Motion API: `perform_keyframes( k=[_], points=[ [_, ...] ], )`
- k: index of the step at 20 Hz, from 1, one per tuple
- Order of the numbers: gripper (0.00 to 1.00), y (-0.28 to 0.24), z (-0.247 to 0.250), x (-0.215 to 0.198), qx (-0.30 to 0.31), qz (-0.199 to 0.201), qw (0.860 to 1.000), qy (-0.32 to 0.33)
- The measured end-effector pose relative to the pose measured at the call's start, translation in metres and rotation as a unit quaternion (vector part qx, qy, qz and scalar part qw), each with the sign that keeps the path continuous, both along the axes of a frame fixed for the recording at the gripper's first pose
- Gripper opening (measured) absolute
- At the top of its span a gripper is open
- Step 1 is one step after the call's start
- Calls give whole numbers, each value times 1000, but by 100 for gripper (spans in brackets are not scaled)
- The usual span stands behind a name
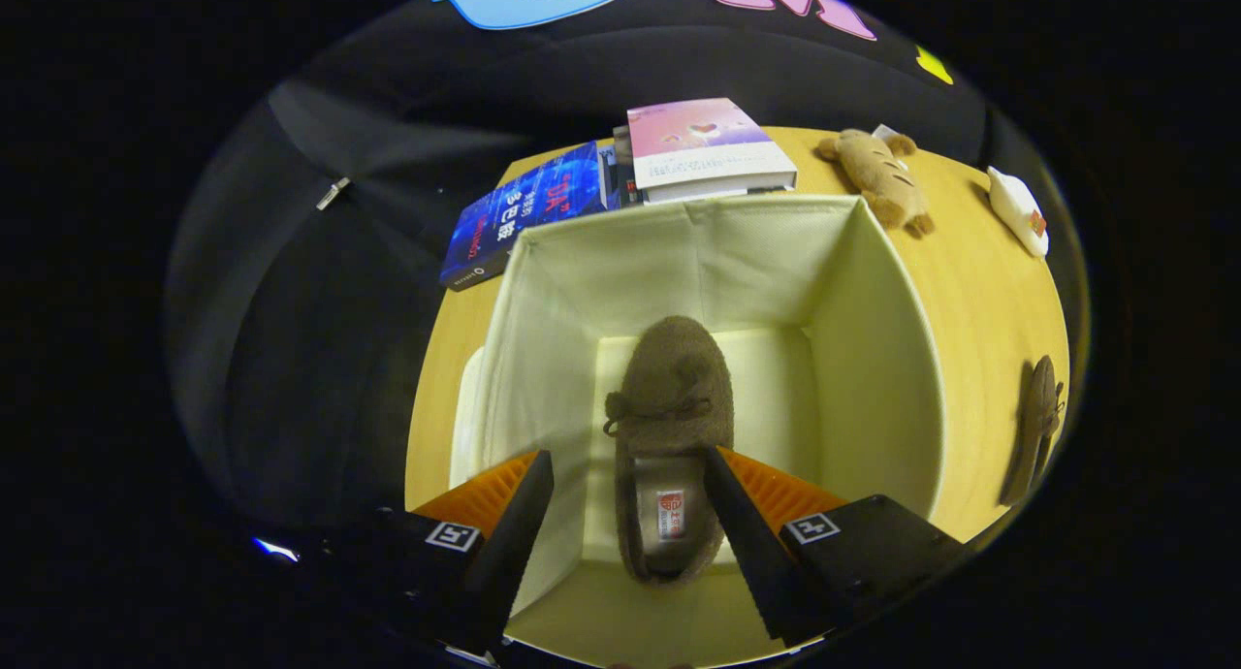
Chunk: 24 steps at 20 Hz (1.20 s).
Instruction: Open the storage box then place both shoes into the box .Put the left shoe in first, then the right shoe, with the right side of both shoes facing outward in a uniform manner.
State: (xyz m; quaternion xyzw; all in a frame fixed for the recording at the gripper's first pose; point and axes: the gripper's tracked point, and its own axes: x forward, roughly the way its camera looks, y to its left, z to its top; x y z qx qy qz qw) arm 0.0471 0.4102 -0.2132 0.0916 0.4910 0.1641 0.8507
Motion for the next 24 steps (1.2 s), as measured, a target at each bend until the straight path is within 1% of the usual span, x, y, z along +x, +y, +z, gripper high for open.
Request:
perform_keyframes(
  k=[4, 7, 10, 14, 17, 19, 24],
  points=[
    [99, -28, 39, 4, 10, 10, 999, -47],
    [99, -65, 71, 6, 18, 13, 995, -93],
    [99, -125, 101, 9, 3, 15, 989, -148],
    [99, -215, 116, 10, -34, 3, 979, -202],
    [99, -296, 109, 9, -85, -3, 969, -231],
    [99, -347, 95, 5, -117, -9, 965, -235],
    [99, -464, 38, -13, -158, -40, 968, -191]
  ],
)
